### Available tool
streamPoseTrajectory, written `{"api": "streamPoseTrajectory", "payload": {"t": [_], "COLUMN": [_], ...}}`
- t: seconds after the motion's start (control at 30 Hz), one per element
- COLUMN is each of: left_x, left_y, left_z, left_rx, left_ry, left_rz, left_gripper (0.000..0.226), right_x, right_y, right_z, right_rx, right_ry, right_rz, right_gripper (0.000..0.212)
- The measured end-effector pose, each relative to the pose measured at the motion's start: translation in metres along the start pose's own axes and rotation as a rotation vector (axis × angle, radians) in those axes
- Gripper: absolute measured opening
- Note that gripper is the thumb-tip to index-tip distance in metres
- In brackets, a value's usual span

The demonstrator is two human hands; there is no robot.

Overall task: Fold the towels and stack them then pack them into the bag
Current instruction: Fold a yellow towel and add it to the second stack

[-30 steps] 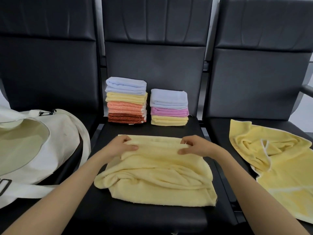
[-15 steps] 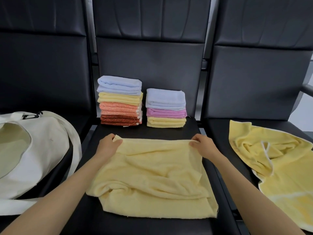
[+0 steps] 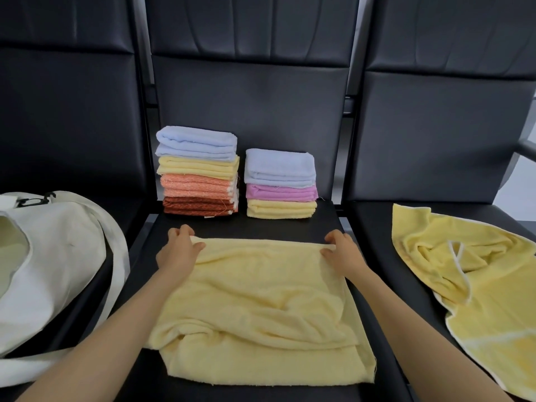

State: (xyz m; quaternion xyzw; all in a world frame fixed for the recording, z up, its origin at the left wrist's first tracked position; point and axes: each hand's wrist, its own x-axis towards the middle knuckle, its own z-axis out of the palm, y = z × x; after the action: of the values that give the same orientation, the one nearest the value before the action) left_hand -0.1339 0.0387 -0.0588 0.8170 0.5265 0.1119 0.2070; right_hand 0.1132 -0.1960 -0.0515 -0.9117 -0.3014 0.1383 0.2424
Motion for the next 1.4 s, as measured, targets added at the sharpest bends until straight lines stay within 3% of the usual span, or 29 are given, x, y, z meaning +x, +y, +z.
{"api": "streamPoseTrajectory", "payload": {"t": [0.07,0.17,0.37,0.57,0.67,0.8,0.97,1.2,1.4], "left_x": [0.007,0.013,-0.005,-0.035,-0.049,-0.064,-0.076,-0.09,-0.094], "left_y": [-0.003,-0.009,-0.013,-0.01,0.009,0.038,0.068,0.085,0.079], "left_z": [-0.005,-0.013,-0.022,-0.06,-0.094,-0.142,-0.194,-0.225,-0.232], "left_rx": [-0.028,-0.055,-0.075,-0.341,-0.663,-1.094,-1.225,-1.156,-1.164], "left_ry": [-0.076,-0.185,-0.19,-0.002,0.079,0.026,0.128,0.17,0.07], "left_rz": [-0.033,-0.04,0.032,0.108,0.145,0.147,0.232,0.359,0.369], "left_gripper": [0.042,0.045,0.025,0.019,0.014,0.007,0.011,0.014,0.011], "right_x": [0.0,-0.001,-0.026,-0.056,-0.068,-0.083,-0.108,-0.128,-0.134], "right_y": [-0.002,0.0,0.001,-0.01,-0.022,-0.042,-0.07,-0.083,-0.077], "right_z": [-0.005,-0.008,-0.014,-0.059,-0.091,-0.141,-0.198,-0.227,-0.233], "right_rx": [-0.01,-0.004,0.067,0.211,0.199,0.305,0.482,0.633,0.768], "right_ry": [-0.082,-0.126,-0.088,0.142,0.275,0.47,0.585,0.432,0.302], "right_rz": [0.022,0.061,0.045,-0.051,-0.136,-0.227,-0.32,-0.304,-0.374], "right_gripper": [0.032,0.02,0.014,0.015,0.017,0.017,0.016,0.019,0.016]}}
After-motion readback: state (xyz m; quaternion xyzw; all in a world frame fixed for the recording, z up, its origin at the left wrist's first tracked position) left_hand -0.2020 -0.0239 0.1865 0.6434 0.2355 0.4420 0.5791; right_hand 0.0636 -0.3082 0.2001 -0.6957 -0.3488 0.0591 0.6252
